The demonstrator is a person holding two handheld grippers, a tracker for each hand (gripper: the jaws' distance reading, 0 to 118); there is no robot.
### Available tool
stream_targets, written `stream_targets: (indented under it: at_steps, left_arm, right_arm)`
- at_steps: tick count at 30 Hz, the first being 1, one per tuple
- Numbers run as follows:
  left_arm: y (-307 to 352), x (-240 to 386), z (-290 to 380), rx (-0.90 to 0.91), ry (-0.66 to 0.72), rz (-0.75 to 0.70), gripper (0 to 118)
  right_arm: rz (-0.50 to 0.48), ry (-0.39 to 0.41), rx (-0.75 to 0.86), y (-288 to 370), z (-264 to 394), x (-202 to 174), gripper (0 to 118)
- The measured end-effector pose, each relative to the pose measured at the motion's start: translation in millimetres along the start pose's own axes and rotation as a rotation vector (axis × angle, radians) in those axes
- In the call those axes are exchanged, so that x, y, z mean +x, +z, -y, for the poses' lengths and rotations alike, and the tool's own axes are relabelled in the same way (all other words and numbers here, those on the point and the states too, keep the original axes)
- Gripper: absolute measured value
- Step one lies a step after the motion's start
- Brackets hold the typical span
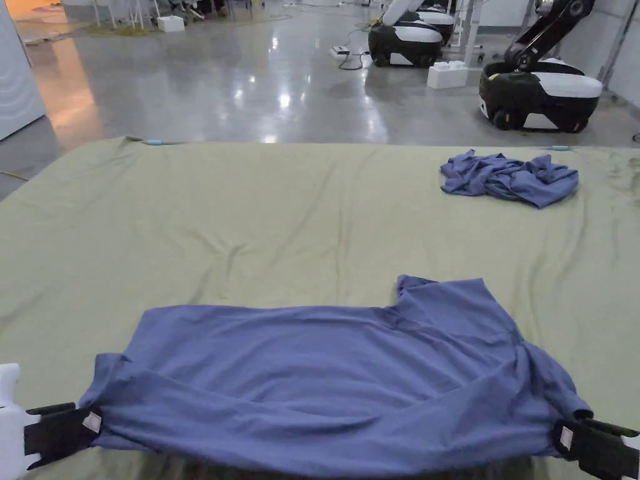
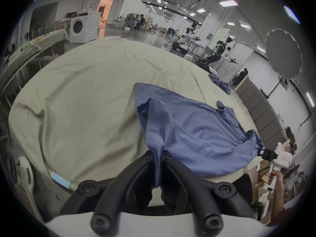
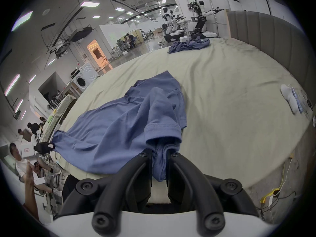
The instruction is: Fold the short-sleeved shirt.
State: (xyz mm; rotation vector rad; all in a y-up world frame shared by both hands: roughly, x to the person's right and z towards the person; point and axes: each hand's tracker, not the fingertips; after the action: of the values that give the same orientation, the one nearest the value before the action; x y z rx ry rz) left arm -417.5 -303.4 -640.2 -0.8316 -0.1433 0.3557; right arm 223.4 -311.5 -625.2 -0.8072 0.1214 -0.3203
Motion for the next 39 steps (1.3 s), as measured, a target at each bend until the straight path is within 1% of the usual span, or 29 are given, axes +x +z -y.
stream_targets:
  at_steps: [4, 7, 10, 11, 12, 13, 14, 16, 17, 18, 19, 22, 23, 24, 25, 26, 27, 28, 29, 30, 31, 32, 33, 34, 35, 36, 37, 38, 39]
  left_arm:
    - [-4.5, -7.8, 24.3, -0.031, 0.011, -0.018, 6]
    - [-21.4, -15.1, 43.6, -0.087, 0.025, -0.043, 7]
    - [-28.1, -21.8, 56.1, -0.113, 0.057, -0.045, 7]
    - [-29.4, -23.8, 56.7, -0.116, 0.066, -0.044, 14]
    - [-29.9, -24.7, 54.6, -0.124, 0.082, -0.046, 34]
    - [-29.5, -24.0, 51.8, -0.128, 0.085, -0.052, 60]
    - [-26.5, -23.9, 49.1, -0.128, 0.077, -0.069, 80]
    - [-3.7, -21.1, 45.3, -0.033, 0.053, -0.056, 80]
    - [9.1, -17.1, 42.0, 0.003, 0.045, -0.065, 80]
    - [27.1, -9.8, 39.5, 0.071, 0.015, -0.098, 80]
    - [50.9, 3.9, 39.1, 0.195, -0.048, -0.128, 80]
    - [110.7, 47.5, 48.4, 0.487, -0.235, -0.081, 80]
    - [122.7, 60.1, 55.2, 0.562, -0.284, -0.072, 79]
    - [131.4, 73.3, 60.6, 0.606, -0.322, -0.066, 77]
    - [136.6, 83.4, 63.1, 0.620, -0.326, -0.063, 61]
    - [138.3, 89.3, 64.2, 0.636, -0.322, -0.051, 0]
    - [142.7, 98.1, 70.3, 0.719, -0.293, -0.110, 0]
    - [145.8, 100.5, 74.5, 0.748, -0.285, -0.101, 0]
    - [146.0, 97.7, 67.3, 0.677, -0.252, 0.028, 0]
    - [138.3, 93.3, 56.8, 0.645, -0.204, 0.049, 0]
    - [136.4, 93.8, 57.2, 0.687, -0.208, -0.016, 0]
    - [134.3, 90.9, 54.1, 0.675, -0.228, 0.005, 0]
    - [131.3, 90.2, 49.0, 0.622, -0.240, 0.031, 0]
    - [131.1, 95.5, 53.9, 0.626, -0.247, -0.017, 0]
    - [130.2, 95.9, 55.4, 0.627, -0.259, -0.019, 0]
    - [129.2, 95.1, 54.3, 0.606, -0.260, 0.009, 0]
    - [128.2, 95.1, 54.7, 0.598, -0.257, 0.021, 0]
    - [124.0, 97.0, 58.0, 0.598, -0.260, 0.022, 0]
    - [121.0, 97.8, 58.6, 0.587, -0.265, 0.024, 0]
  right_arm:
    - [0.004, -0.008, -0.071, -4.7, 23.6, 11.0, 16]
    - [0.008, -0.048, -0.108, -16.3, 41.4, 20.8, 16]
    - [0.030, -0.039, -0.118, -17.6, 48.9, 20.5, 16]
    - [0.032, -0.034, -0.128, -19.6, 48.2, 22.7, 17]
    - [0.043, -0.017, -0.148, -20.8, 46.1, 22.0, 25]
    - [0.079, 0.010, -0.172, -19.8, 42.8, 20.4, 38]
    - [0.118, 0.019, -0.160, -14.2, 41.7, 17.1, 61]
    - [0.207, 0.095, -0.082, 6.7, 39.9, 10.4, 62]
    - [0.243, 0.117, -0.034, 20.8, 37.9, 7.0, 62]
    - [0.263, 0.139, 0.065, 41.5, 36.7, 1.5, 62]
    - [0.249, 0.153, 0.190, 66.7, 37.2, -8.8, 62]
    - [0.126, 0.231, 0.538, 126.6, 50.8, -37.6, 62]
    - [0.110, 0.258, 0.606, 138.6, 56.0, -47.4, 62]
    - [0.101, 0.261, 0.640, 147.0, 61.2, -56.4, 60]
    - [0.068, 0.222, 0.629, 149.9, 62.2, -63.1, 39]
    - [0.043, 0.218, 0.630, 151.0, 62.0, -68.2, 1]
    - [0.085, 0.210, 0.655, 151.1, 62.1, -81.0, 1]
    - [0.016, 0.232, 0.602, 148.5, 53.9, -85.8, 1]
    - [0.027, 0.244, 0.527, 143.6, 44.6, -92.4, 1]
    - [0.071, 0.236, 0.523, 137.7, 38.3, -96.6, 1]
    - [0.014, 0.234, 0.520, 133.2, 41.6, -83.0, 1]
    - [-0.034, 0.224, 0.498, 127.7, 33.7, -81.0, 1]
    - [-0.019, 0.226, 0.487, 119.7, 21.2, -82.8, 1]
    - [-0.008, 0.232, 0.478, 108.8, 7.0, -83.3, 1]
    - [-0.009, 0.238, 0.429, 97.5, -6.8, -72.1, 3]
    - [-0.037, 0.247, 0.372, 78.3, -29.8, -67.8, 12]
    - [-0.065, 0.243, 0.309, 53.7, -55.6, -62.3, 34]
    - [-0.049, 0.207, 0.263, 26.5, -79.2, -56.6, 79]
    - [-0.004, 0.169, 0.166, -7.6, -104.8, -44.7, 99]
